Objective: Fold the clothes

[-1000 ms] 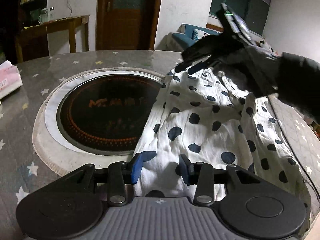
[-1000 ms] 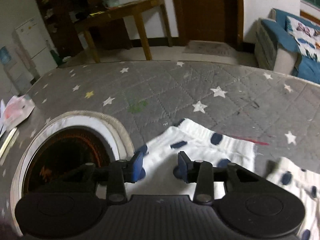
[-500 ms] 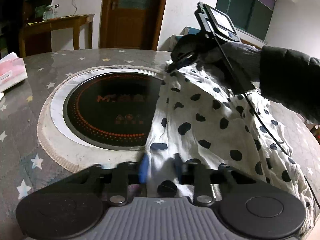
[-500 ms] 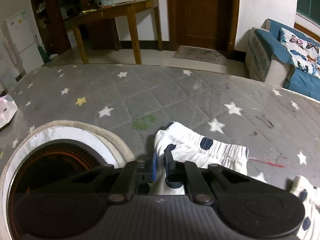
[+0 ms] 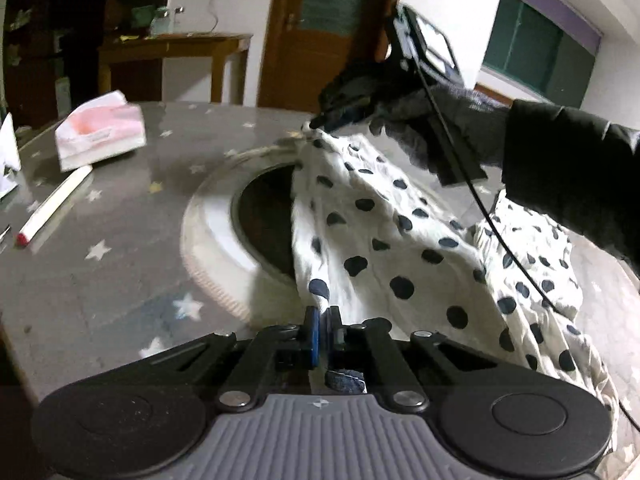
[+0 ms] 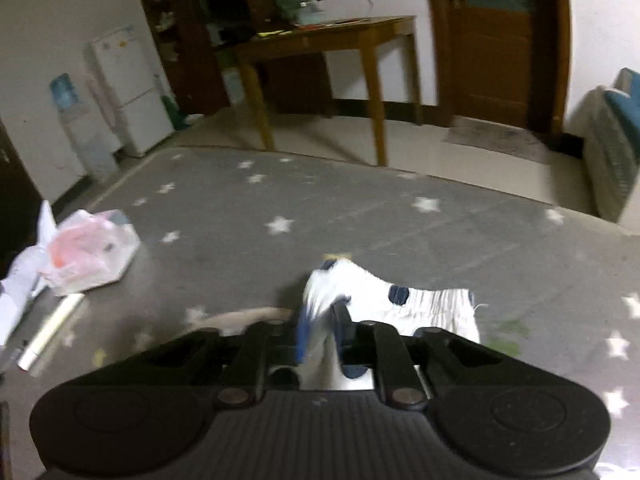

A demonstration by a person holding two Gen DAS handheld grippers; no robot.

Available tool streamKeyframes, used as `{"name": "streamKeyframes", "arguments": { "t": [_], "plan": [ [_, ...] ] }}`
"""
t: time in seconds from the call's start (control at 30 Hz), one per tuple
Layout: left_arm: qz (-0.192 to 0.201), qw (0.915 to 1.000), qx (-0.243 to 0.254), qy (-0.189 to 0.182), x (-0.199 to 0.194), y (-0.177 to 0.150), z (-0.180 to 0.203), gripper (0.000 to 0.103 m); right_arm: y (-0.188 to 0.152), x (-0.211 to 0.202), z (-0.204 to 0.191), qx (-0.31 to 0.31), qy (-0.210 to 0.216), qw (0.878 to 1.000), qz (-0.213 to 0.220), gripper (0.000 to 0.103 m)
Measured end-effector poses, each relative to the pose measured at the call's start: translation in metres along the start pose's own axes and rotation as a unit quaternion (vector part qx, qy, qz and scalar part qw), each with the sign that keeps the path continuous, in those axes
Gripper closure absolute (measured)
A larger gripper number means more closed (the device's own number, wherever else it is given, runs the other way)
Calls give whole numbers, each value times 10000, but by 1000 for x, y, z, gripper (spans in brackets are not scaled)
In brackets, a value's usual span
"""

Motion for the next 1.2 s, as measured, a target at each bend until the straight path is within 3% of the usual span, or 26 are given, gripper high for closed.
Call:
{"name": "streamKeyframes", "arguments": {
  "t": [0.1,0.23,0.3,0.4,0.53,0.67,0.8,0.87,0.93,1.1,1.2],
  "plan": [
    [-122,9999,-50,66,3,-3,-2,94,0,-12,-3,-148,83,9998,56,83],
    [40,9999,63,105,-6,3,5,92,-2,-39,21,-287,-76,9995,107,80],
    [166,9998,130,18,-9,10,11,89,-7,-54,48,-298,-301,9990,121,74],
    [229,9990,246,-292,-10,14,28,84,-21,-76,99,-226,-816,9964,84,74],
    [36,9952,448,-868,4,7,64,84,-54,-105,180,97,-1639,9864,-122,73],
    [-277,9859,691,-1496,22,-7,108,84,-96,-127,246,434,-2201,9739,-336,67],
    [-627,9733,941,-1997,38,-22,147,84,-128,-139,288,883,-2405,9655,-461,65],
    [-789,9671,1034,-2186,44,-26,162,82,-135,-139,294,944,-2432,9644,-432,64],
    [-877,9644,1128,-2227,48,-29,173,73,-139,-137,297,960,-2445,9641,-381,62],
    [-1092,9549,1241,-2466,57,-34,189,73,-150,-134,304,1000,-2477,9633,-255,63],
    [-1256,9470,1294,-2658,64,-40,194,75,-156,-132,308,1023,-2496,9628,-179,72]
  ]
}}
Point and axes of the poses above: each gripper's, at about its wrist camera, not at the fingertips, and x roughly the way its jaws point, z to its right, y to its top, the point moved 5 cm from there along x, roughly the way its jaws point, and after that the axes turned 14 degrees about -y, right-handed, at the moved point
